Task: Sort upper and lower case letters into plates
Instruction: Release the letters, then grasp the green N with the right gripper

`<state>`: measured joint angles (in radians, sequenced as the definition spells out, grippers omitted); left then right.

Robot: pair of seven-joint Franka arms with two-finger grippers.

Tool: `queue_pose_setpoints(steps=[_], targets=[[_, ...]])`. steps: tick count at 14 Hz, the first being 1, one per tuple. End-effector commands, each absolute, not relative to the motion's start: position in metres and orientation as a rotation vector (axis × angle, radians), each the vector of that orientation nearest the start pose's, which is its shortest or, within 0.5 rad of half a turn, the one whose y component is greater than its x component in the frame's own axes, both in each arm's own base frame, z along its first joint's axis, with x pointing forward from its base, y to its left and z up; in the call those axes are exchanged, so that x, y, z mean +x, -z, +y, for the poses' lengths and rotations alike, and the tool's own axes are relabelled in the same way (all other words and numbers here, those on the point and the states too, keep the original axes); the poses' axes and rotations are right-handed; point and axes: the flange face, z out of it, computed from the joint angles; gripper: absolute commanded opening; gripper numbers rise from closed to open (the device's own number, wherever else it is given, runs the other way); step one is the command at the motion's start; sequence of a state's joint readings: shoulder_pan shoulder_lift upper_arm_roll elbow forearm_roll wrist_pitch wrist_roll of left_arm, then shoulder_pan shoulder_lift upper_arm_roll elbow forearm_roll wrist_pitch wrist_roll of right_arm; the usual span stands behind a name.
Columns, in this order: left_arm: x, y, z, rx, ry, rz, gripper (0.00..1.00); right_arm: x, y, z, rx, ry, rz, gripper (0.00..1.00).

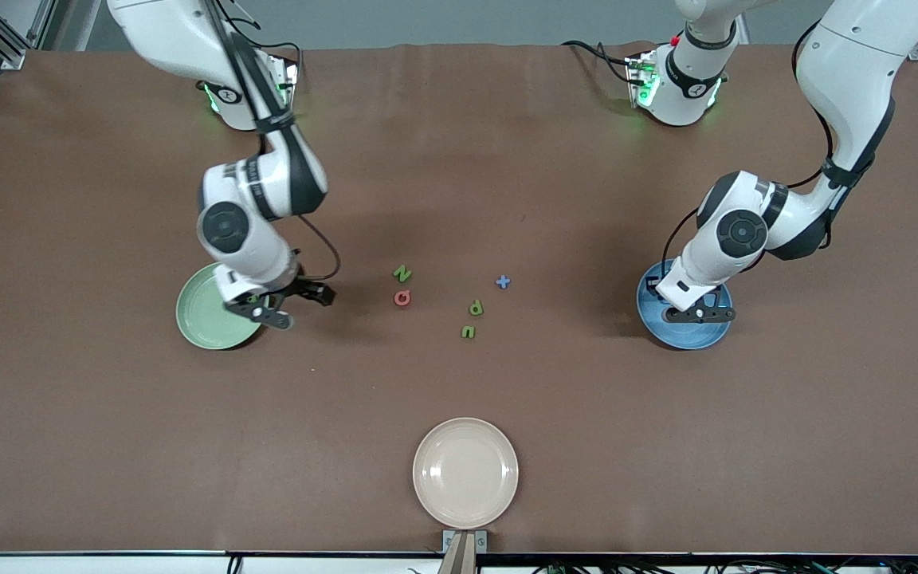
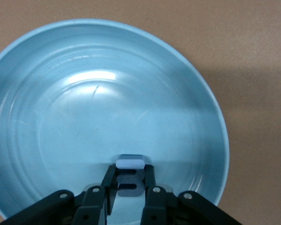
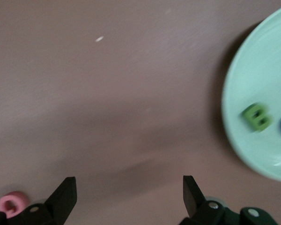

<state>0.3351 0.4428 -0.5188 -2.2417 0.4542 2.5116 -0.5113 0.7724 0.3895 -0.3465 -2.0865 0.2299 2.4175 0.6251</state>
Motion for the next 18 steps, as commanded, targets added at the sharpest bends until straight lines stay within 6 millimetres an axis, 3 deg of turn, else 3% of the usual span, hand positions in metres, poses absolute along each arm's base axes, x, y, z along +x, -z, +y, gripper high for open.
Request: queue_pose_setpoints(steps=[1,2,3,6,11,13,16,18], targets=[[0.523,-0.202,-0.108,-3.059,-0.042,0.029,0.64,0.512,-0.219,0.292,-3.021,-0.041,0.650,1.00],[0.524,-0.209,-0.107,-3.047,-0.033,0.029,0.99,0.506,-0.215,0.307,-3.005,-0.052,0.657,1.00],[0.524,-0.217,-0.109,-3.034,-0.030,0.028,1.00,0.501,-0.212,0.317,-2.996,-0.062,0.673,1.00],[0.524,-0.241,-0.147,-3.034,0.006,-0.121,1.00,0.479,-0.200,0.350,-2.972,-0.048,0.800,1.00],[0.507,-0.260,-0.235,-3.091,0.020,-0.404,1.00,0.457,-0.181,0.376,-2.951,-0.025,0.936,0.85],[0.497,-0.256,-0.264,-3.114,-0.013,-0.442,1.00,0.454,-0.174,0.379,-2.953,-0.014,0.947,0.74],[0.486,-0.251,-0.325,-3.146,-0.055,-0.542,1.00,0.454,-0.169,0.382,-2.953,-0.014,0.967,0.52],[0.491,-0.246,-0.355,-3.177,-0.095,-0.599,1.00,0.451,-0.168,0.383,-2.960,-0.022,0.964,0.22]])
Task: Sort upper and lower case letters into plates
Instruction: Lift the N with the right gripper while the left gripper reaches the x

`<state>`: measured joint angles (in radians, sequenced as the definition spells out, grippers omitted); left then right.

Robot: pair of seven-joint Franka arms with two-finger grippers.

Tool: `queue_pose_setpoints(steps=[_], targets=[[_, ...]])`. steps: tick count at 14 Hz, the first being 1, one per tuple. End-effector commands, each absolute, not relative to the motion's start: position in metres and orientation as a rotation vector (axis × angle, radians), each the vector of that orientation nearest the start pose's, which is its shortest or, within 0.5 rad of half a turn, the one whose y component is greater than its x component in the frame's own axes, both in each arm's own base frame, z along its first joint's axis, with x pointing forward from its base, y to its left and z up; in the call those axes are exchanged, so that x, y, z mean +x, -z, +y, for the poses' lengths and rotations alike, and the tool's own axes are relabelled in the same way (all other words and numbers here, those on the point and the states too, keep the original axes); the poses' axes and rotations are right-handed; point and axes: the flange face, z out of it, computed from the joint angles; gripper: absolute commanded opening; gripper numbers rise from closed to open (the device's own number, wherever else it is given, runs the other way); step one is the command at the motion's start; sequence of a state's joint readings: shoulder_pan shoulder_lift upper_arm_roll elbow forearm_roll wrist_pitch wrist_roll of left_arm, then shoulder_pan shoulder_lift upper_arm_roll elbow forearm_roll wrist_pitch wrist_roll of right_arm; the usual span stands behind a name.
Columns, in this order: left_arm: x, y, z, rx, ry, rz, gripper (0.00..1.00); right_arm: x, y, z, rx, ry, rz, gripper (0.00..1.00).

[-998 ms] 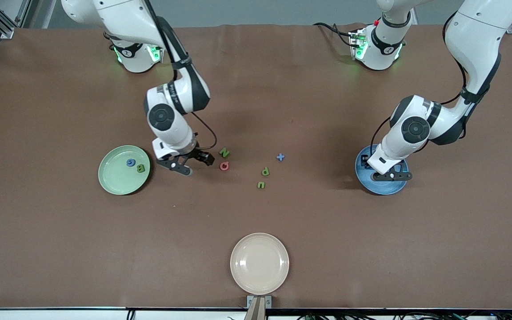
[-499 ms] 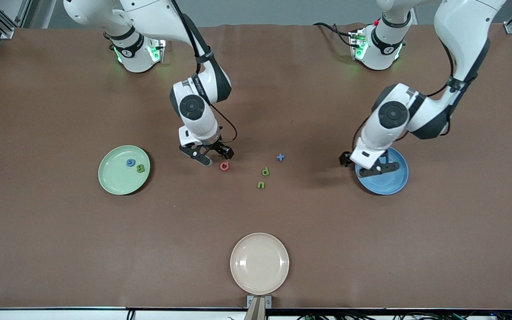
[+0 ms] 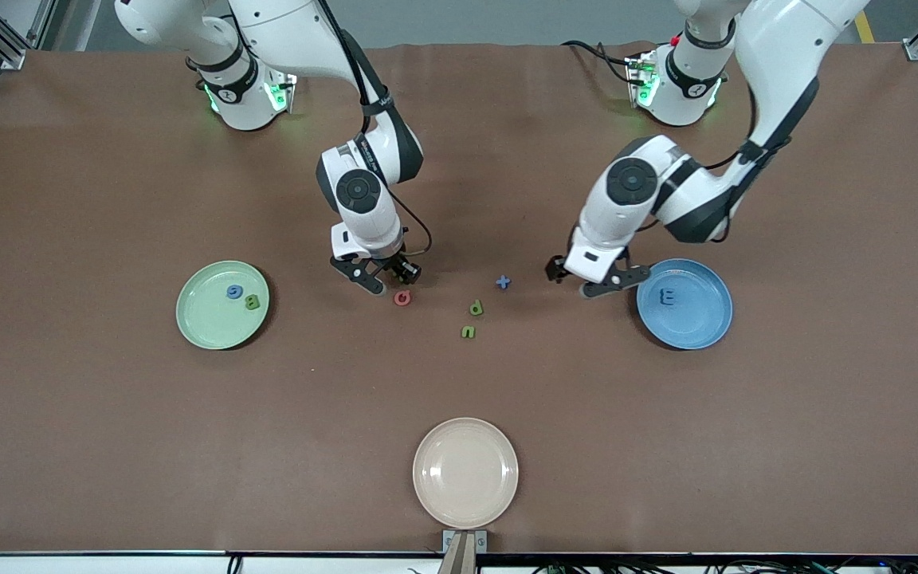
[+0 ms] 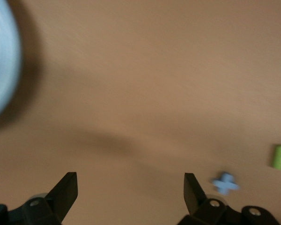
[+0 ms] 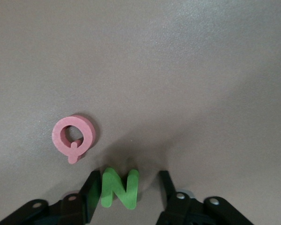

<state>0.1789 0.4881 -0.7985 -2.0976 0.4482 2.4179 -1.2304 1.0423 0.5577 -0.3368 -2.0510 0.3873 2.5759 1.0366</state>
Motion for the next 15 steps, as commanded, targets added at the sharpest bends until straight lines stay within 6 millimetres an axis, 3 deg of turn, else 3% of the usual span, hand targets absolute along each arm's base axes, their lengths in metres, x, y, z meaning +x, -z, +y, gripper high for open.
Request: queue_pose_setpoints(steps=[1,2,5,7,10,13,15], targets=[[0.491,-0.243,-0.367,-3.190,-0.109,-0.602,1.00,0.451,-0.168,0.382,-2.964,-0.024,0.961,0.13],[0.494,-0.241,-0.379,-3.201,-0.117,-0.608,1.00,0.451,-0.167,0.382,-2.968,-0.028,0.955,0.04],[0.495,-0.223,-0.397,-3.182,-0.100,-0.584,1.00,0.465,-0.178,0.364,-3.005,-0.046,0.878,0.00],[0.488,-0.211,-0.409,-3.161,-0.085,-0.547,1.00,0.485,-0.212,0.333,-3.037,-0.121,0.805,0.00],[0.484,-0.203,-0.423,-3.154,-0.078,-0.549,1.00,0.510,-0.248,0.278,-3.067,-0.171,0.669,0.00],[0.478,-0.192,-0.427,-3.143,-0.089,-0.524,1.00,0.525,-0.271,0.204,-3.077,-0.170,0.490,0.00],[0.479,-0.186,-0.425,-3.135,-0.093,-0.524,1.00,0.531,-0.273,0.145,-3.098,-0.168,0.365,0.00]])
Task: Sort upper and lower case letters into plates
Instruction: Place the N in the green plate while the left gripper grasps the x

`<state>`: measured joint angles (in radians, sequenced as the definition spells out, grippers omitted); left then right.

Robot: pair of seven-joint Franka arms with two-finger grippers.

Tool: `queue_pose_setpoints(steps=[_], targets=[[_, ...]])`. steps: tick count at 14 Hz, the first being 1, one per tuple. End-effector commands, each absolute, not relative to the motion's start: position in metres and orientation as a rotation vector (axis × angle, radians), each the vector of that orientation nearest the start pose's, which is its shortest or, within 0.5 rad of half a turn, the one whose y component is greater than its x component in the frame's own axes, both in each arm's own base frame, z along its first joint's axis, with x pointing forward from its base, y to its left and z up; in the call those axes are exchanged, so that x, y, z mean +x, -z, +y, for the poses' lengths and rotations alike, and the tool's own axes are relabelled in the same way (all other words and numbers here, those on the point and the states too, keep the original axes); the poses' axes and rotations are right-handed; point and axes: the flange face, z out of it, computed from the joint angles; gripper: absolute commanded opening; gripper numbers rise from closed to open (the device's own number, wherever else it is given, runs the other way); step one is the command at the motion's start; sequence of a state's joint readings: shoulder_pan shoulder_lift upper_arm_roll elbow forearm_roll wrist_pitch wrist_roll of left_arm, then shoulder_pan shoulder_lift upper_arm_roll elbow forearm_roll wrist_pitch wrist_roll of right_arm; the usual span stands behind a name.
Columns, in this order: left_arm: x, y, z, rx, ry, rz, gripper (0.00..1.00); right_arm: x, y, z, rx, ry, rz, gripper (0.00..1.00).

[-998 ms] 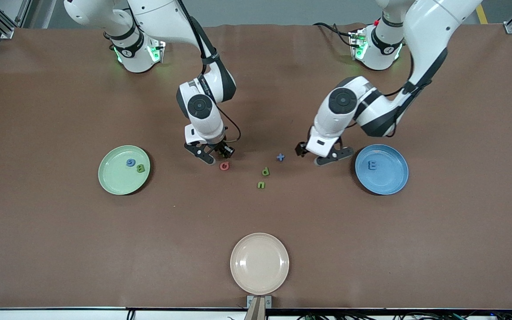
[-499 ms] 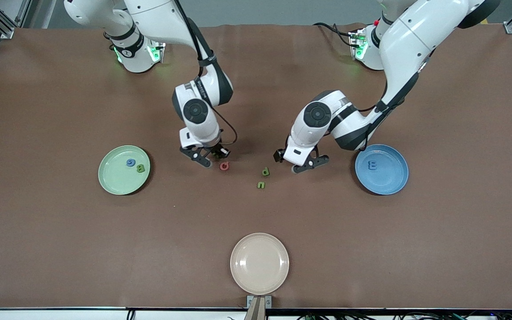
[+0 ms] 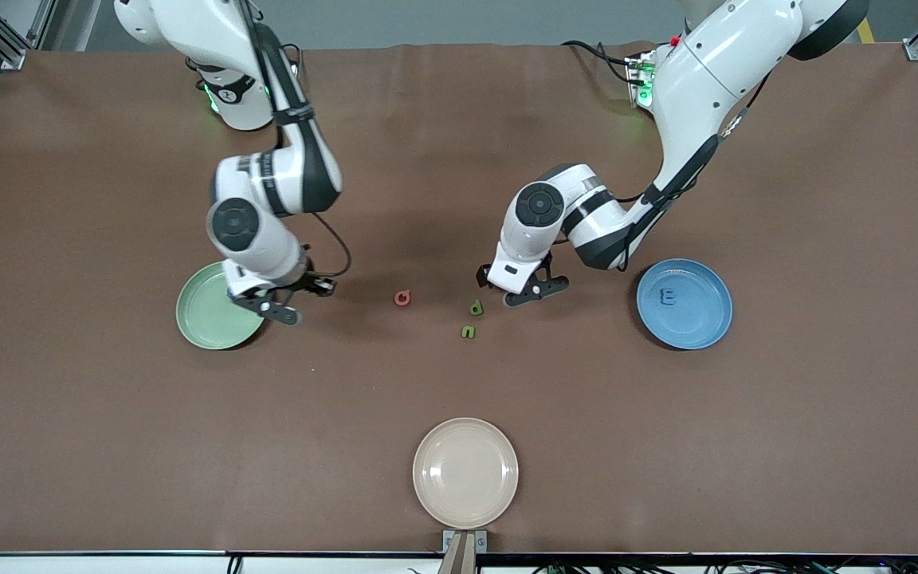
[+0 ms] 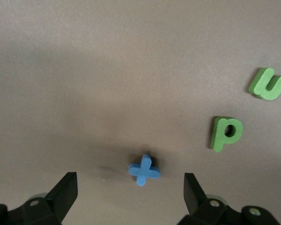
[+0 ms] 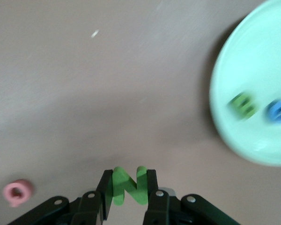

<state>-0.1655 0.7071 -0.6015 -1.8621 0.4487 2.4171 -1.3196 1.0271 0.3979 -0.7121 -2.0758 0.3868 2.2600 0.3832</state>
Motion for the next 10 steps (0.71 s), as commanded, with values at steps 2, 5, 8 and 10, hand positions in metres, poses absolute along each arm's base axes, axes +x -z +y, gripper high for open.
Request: queue_pose_setpoints(steps=[2,5,8,10], targets=[[0.474,-0.184,-0.429,-3.133,-0.096,-0.510,0.97,0.530,-0.269,0.099,-3.118,-0.167,0.268,0.00],[0.474,-0.180,-0.429,-3.126,-0.092,-0.510,0.85,0.523,-0.250,0.041,-3.134,-0.132,0.190,0.00],[0.480,-0.179,-0.432,-3.133,-0.091,-0.521,0.76,0.518,-0.241,0.007,-3.143,-0.108,0.174,0.00],[0.480,-0.179,-0.440,-3.140,-0.082,-0.514,0.76,0.514,-0.236,0.001,-3.148,-0.098,0.181,0.00]])
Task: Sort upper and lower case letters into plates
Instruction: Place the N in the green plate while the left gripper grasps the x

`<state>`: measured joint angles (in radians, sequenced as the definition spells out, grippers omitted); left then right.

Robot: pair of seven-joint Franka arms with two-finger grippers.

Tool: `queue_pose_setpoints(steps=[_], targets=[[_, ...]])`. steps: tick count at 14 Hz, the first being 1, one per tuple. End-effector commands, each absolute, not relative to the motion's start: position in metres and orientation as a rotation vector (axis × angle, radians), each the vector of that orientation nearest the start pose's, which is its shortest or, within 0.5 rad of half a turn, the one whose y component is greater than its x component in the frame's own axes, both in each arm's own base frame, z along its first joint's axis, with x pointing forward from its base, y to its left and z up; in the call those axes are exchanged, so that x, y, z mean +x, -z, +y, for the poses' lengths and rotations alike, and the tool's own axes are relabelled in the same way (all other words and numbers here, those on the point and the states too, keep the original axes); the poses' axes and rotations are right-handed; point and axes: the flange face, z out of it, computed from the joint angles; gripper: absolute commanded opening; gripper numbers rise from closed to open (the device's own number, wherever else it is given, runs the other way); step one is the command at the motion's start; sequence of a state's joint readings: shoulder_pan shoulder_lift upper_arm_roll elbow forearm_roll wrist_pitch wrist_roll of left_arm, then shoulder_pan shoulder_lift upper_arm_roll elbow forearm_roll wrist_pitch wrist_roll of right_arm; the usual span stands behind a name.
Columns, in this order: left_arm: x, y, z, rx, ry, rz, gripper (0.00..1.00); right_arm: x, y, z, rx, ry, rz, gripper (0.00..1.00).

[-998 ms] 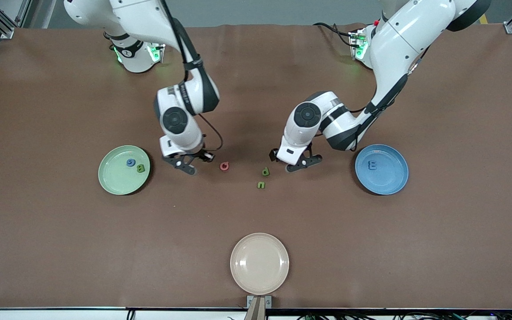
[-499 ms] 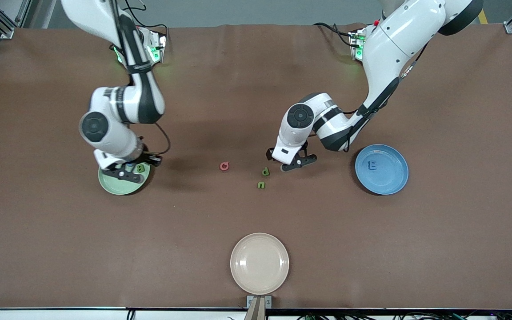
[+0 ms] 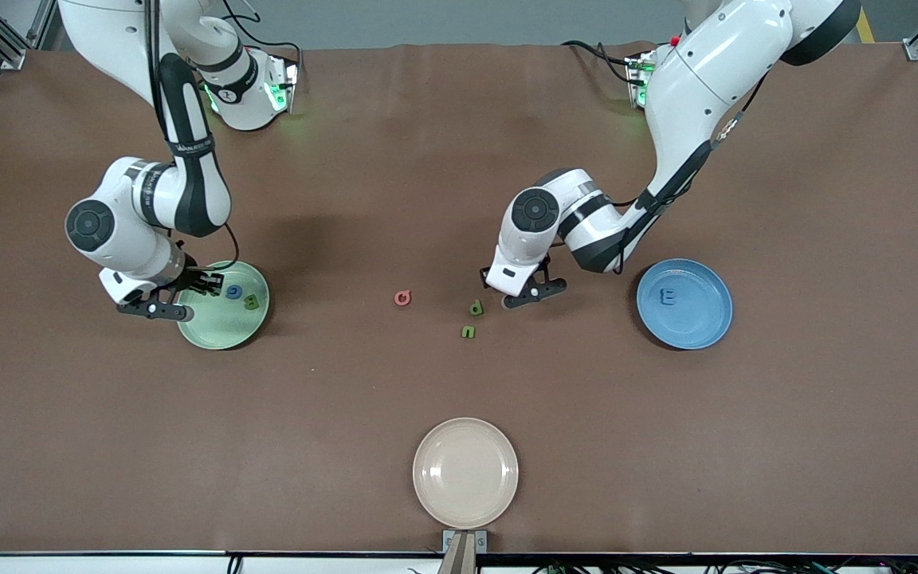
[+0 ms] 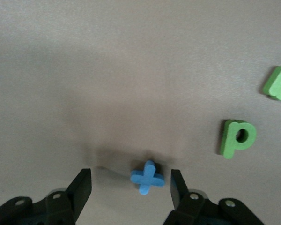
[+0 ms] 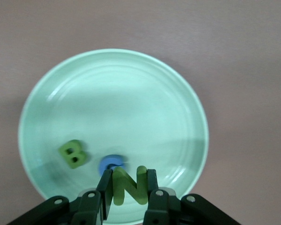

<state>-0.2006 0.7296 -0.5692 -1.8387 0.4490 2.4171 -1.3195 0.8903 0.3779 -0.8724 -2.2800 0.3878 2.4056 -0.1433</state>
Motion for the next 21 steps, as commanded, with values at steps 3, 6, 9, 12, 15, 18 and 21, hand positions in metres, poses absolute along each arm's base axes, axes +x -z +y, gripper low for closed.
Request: queue_pose_setpoints(steps=[3,6,9,12,15,18,21], targets=[[0.480,-0.176,-0.443,-3.140,-0.085,-0.518,0.76,0.509,-0.224,0.002,-3.132,-0.109,0.225,0.00],[0.479,-0.175,-0.442,-3.137,-0.087,-0.514,0.74,0.507,-0.215,0.002,-3.124,-0.121,0.233,0.00],[0.477,-0.173,-0.442,-3.134,-0.093,-0.512,0.63,0.505,-0.206,-0.004,-3.104,-0.114,0.214,0.00],[0.475,-0.170,-0.443,-3.132,-0.099,-0.509,0.59,0.501,-0.191,-0.021,-3.076,-0.107,0.176,0.00],[0.471,-0.169,-0.446,-3.132,-0.103,-0.496,0.50,0.499,-0.181,-0.020,-3.045,-0.107,0.162,0.10],[0.470,-0.168,-0.446,-3.130,-0.104,-0.494,0.39,0.504,-0.185,-0.018,-3.037,-0.102,0.158,1.00],[0.469,-0.168,-0.447,-3.130,-0.106,-0.491,0.33,0.519,-0.200,-0.002,-2.972,-0.158,0.138,1.00]])
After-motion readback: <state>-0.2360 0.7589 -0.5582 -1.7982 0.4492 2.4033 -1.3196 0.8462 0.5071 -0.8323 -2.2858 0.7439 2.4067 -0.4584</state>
